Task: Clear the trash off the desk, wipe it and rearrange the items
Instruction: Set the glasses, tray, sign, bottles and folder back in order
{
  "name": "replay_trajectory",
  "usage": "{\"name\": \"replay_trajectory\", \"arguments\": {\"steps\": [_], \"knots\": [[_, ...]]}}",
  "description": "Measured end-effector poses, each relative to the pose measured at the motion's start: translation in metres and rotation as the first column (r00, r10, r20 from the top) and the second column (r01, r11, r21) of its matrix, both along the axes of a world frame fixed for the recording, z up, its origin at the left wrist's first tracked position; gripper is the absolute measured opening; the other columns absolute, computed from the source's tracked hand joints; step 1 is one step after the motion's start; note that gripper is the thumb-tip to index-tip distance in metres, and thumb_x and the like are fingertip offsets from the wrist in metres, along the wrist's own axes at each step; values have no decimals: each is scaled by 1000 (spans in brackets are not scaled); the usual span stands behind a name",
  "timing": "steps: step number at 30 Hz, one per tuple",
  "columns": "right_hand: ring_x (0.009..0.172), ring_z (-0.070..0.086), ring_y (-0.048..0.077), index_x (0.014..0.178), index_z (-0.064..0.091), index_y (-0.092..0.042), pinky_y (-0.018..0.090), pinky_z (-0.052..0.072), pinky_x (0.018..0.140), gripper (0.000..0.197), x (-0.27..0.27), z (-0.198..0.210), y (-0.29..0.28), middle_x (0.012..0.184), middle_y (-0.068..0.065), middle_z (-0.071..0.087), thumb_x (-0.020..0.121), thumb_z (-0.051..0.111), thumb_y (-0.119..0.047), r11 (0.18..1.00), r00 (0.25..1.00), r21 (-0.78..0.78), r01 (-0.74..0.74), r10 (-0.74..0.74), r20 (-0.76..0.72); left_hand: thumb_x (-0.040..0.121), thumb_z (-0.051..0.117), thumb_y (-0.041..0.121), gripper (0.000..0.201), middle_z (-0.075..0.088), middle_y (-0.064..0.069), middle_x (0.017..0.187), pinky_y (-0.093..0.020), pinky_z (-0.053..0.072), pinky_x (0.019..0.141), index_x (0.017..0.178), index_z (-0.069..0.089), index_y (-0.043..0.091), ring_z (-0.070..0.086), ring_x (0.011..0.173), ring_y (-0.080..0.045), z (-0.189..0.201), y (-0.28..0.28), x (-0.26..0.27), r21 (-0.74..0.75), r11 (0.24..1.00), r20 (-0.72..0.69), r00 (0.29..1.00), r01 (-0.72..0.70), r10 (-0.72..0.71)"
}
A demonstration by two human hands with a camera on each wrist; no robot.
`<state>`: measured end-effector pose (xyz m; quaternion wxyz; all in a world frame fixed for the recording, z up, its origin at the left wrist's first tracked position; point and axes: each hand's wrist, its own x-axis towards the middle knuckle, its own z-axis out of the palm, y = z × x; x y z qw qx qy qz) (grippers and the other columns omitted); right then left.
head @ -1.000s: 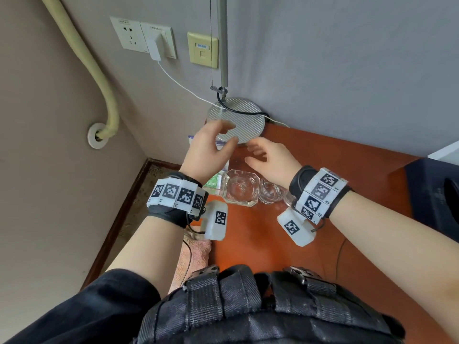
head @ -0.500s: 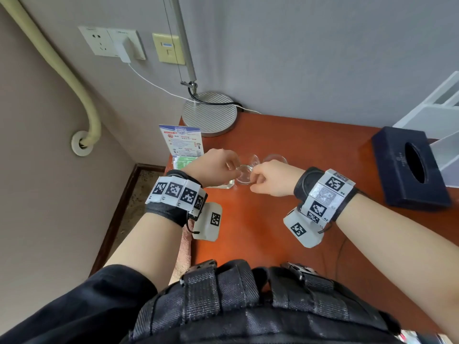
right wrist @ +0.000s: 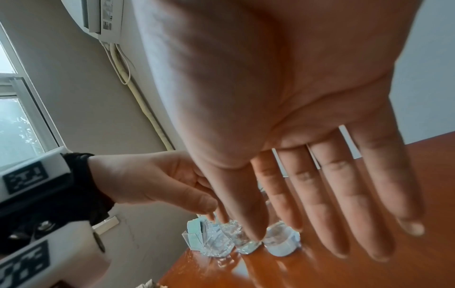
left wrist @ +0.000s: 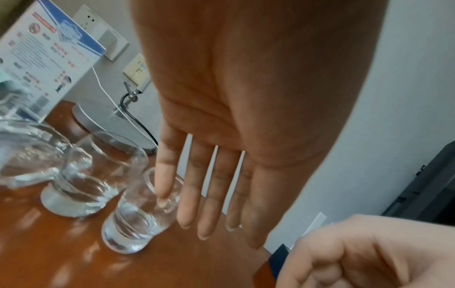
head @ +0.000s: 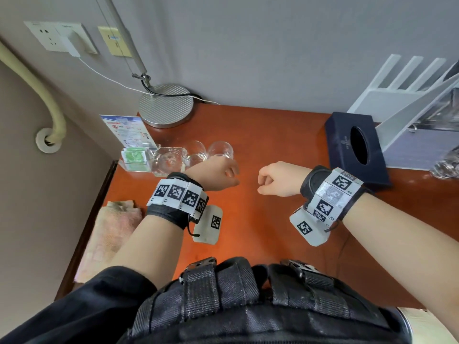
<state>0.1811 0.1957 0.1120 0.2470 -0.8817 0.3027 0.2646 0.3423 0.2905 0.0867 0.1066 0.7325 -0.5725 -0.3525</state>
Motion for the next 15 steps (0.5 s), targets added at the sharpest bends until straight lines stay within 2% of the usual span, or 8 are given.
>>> {"name": "replay_trajectory", "arguments": {"steps": [3,9,15], "knots": [[94,59,19,115,58,-16,34,50,87,29,-32,-4,-13,107,-1,57,93,53,-36,1000,1000,2,-6,6,-28,88,60,28,26,58,8,96,-31,51,87,111,61,15,59,97,-13,-3,-13,-32,-2,1000,5,1000,-5,5],[96,60,20,115,58,-15,38,50,90,30,-86,-6,-37,108,-1,57,93,54,-35,1000,999,3,-7,7,-44,89,58,29,27,58,7,100,-28,49,84,113,61,17,58,98,-13,-8,-36,-89,7,1000,-3,1000,-4,4],[95,61,21,116,58,-14,38,51,89,30,-124,-3,-51,109,3,62,94,53,-34,999,997,11,40,-39,-60,90,57,30,27,56,8,100,-27,47,84,113,60,18,57,100,-14,-7,-55,-121,49,998,-16,999,37,-36]]}}
